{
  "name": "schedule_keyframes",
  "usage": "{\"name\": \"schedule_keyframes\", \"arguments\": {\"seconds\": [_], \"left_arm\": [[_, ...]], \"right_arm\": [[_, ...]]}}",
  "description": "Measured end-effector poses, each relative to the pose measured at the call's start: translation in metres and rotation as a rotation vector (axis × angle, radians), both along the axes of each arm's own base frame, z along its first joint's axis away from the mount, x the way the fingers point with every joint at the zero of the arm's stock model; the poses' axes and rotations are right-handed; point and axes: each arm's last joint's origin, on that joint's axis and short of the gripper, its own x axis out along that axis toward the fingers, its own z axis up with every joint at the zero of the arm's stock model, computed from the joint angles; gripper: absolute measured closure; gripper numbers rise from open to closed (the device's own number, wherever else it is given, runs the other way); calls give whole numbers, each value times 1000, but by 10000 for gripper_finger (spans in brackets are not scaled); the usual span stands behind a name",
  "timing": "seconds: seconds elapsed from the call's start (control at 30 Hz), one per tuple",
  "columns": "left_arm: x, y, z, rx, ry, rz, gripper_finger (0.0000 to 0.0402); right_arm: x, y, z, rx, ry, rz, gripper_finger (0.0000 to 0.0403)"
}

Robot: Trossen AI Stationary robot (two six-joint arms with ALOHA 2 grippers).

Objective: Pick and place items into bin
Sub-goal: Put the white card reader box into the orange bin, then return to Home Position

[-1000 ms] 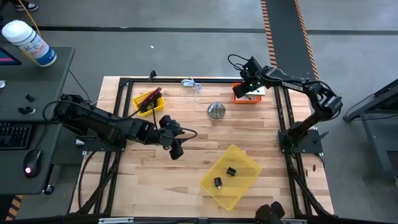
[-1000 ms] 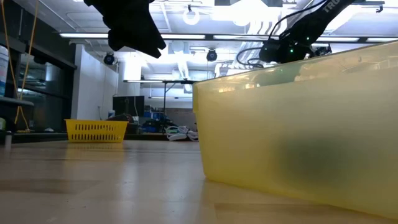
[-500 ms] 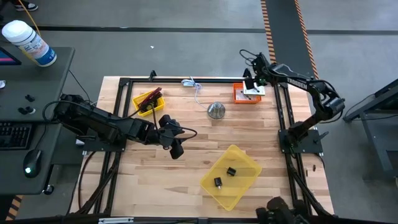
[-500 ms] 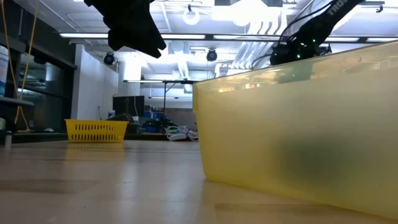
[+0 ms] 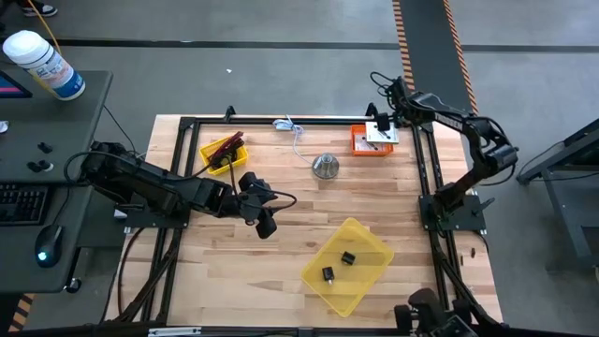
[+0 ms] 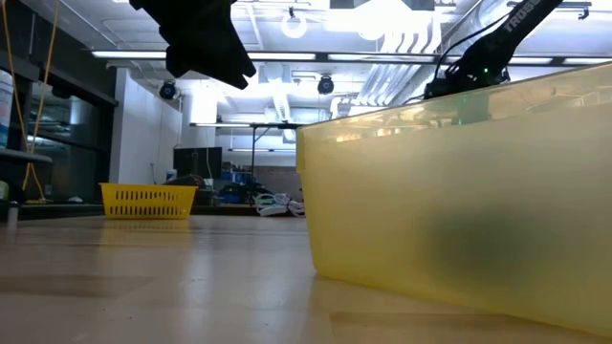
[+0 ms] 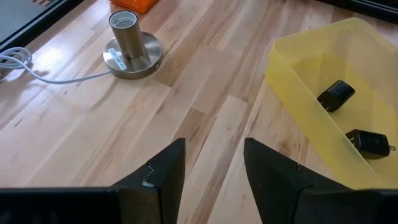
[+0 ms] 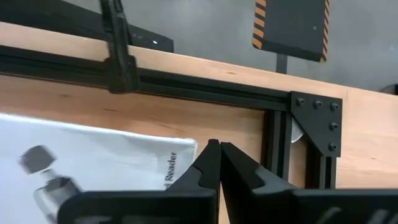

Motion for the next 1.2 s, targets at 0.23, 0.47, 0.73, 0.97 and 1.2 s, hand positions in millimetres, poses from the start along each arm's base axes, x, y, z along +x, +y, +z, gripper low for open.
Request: {"name": "schedule_keyframes", "arguments": {"seconds": [0.23,0.47,0.73,0.97,1.2], "left_arm": [[0,0,0,0,0,0,252],[0,0,0,0,0,0,252],[0,0,0,0,0,0,252],[0,0,0,5,-1,4,252],[0,0,0,12,4,-3,252]], "right_arm": [[3,-6,-12,12,10,-27,403],[4,-9,-25,129,-77,31,403],[11,-5,-25,136,-71,81,403],[7,-2,-12,71,-42,65,403],[0,15,27,-4,-136,166,402]]}}
